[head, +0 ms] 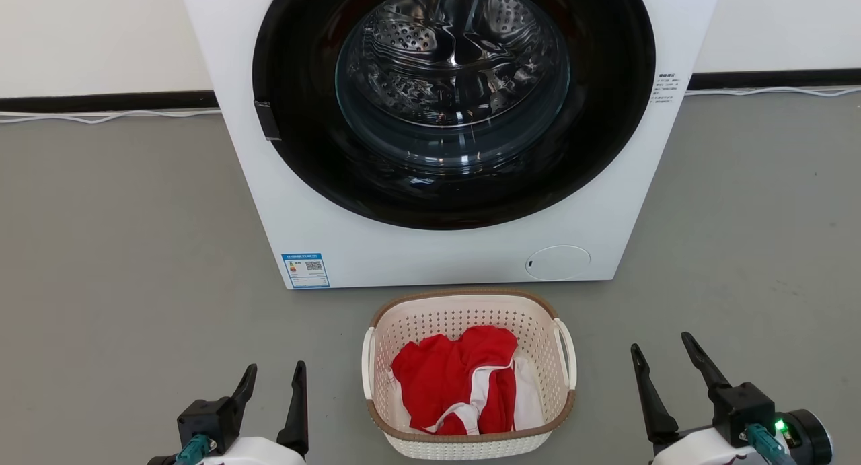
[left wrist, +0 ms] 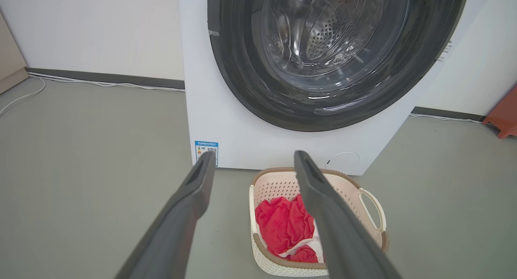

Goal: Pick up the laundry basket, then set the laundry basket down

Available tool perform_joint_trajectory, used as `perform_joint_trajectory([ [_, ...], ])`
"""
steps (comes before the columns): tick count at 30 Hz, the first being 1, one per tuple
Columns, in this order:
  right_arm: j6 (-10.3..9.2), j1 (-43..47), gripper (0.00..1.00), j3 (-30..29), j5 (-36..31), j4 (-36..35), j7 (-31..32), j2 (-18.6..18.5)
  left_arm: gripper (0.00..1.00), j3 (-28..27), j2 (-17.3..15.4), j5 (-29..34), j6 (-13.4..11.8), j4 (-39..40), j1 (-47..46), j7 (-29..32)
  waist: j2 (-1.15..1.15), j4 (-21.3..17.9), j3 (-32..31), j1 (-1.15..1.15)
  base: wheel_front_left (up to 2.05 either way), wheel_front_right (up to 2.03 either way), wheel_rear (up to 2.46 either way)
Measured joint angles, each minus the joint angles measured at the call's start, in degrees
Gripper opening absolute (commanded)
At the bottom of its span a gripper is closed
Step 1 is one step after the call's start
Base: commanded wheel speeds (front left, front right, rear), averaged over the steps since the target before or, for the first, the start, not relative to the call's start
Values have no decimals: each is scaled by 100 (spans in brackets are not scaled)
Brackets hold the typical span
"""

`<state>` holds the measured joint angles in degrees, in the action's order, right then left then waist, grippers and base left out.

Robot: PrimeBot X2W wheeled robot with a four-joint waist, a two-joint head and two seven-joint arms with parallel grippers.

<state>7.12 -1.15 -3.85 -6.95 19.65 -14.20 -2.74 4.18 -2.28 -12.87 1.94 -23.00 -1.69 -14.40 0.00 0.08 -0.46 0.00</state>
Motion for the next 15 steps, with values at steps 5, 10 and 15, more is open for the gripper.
perform_joint_trajectory([
  [5, 0, 1, 100, -2, 47, 10, 0, 1, 100, -3, 0, 0, 0, -13, 0, 0, 0, -3, 6, 0, 0, 0, 0],
  [10, 0, 0, 100, -8, 51, 16, 0, 1, 100, -2, 0, 0, 1, -22, 0, 0, 0, -11, 34, 0, 0, 0, 0],
  [15, 1, -3, 100, -37, 49, 16, 0, 2, 100, 3, 0, 0, 1, -31, -10, 0, 0, -14, 86, 0, 0, 0, 0],
])
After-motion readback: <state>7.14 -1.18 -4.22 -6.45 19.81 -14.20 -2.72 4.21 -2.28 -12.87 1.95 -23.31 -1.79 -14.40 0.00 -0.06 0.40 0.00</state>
